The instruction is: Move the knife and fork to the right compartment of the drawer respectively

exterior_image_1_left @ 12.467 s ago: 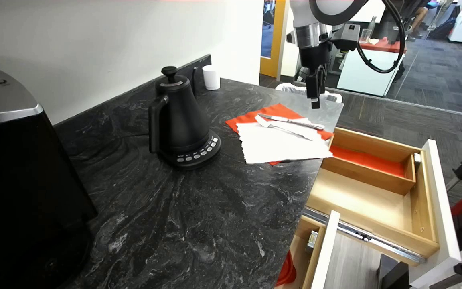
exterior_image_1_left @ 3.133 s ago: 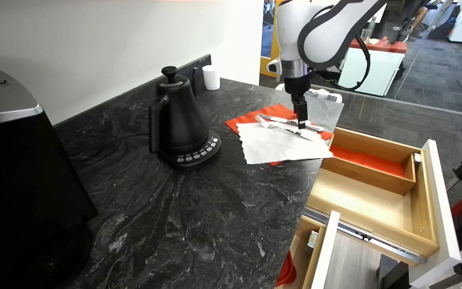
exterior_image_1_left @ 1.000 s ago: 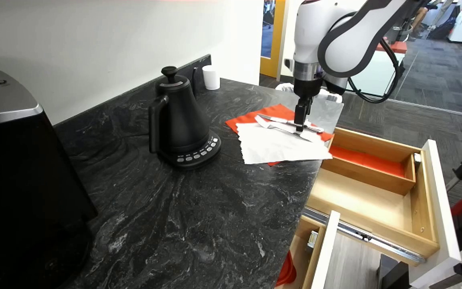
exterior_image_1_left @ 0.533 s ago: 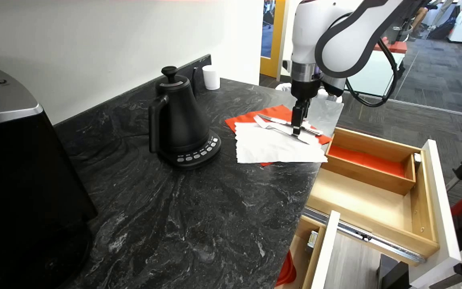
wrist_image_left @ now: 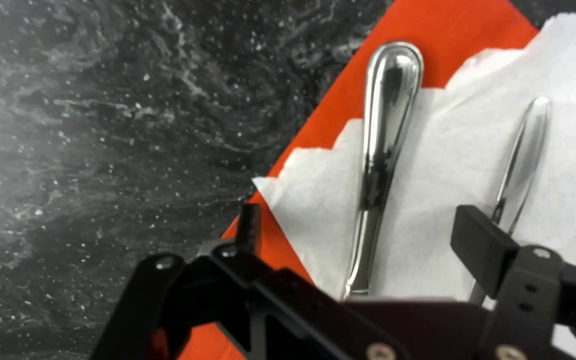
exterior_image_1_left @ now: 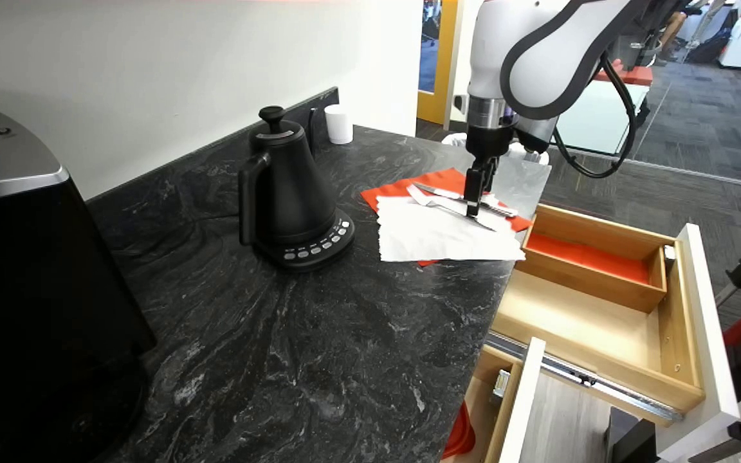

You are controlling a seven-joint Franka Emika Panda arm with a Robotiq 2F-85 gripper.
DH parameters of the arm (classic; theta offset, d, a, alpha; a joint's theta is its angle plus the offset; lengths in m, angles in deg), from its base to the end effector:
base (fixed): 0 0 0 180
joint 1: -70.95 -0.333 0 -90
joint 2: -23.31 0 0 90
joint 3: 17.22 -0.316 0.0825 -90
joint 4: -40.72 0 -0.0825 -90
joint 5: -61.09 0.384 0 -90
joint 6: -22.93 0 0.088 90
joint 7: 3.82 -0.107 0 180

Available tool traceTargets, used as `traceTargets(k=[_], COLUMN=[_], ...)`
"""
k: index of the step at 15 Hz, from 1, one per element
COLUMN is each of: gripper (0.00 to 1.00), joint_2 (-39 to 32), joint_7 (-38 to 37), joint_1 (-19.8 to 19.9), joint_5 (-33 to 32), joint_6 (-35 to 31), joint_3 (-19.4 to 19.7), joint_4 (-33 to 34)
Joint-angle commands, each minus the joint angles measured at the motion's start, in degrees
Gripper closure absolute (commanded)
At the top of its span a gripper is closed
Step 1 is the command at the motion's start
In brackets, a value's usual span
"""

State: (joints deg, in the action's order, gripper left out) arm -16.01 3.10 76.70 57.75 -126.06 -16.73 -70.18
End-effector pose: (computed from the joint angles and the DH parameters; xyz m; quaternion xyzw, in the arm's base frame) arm 0.6085 -0.0653 0.1240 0.9993 0.0320 -0.0127 0.0161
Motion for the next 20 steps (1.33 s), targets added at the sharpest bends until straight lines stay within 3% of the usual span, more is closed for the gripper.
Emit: traceTargets(k=[1, 6, 7, 9, 13, 20], gripper=[0.32, 0.66, 0.22, 0.25, 0.02, 0.00], joint_2=[1.42, 1.87, 1.93, 1.94, 1.91, 2.48], joint_7=[2.79, 3.69, 3.17, 3.45, 3.25, 2.98], joint_1=[1.97, 2.14, 1.78, 1.74, 1.65, 1.30], joint_5=[1.77, 2.36, 2.18, 1.94, 1.87, 1.63], joint_6=[-0.38, -0.52, -0.09, -0.43, -0.48, -0.46], joint_3=[-1.36, -1.45, -1.10, -1.03, -0.88, -0.75], joint_4=[-1.07, -1.42, -1.34, -1.47, -1.55, -1.69])
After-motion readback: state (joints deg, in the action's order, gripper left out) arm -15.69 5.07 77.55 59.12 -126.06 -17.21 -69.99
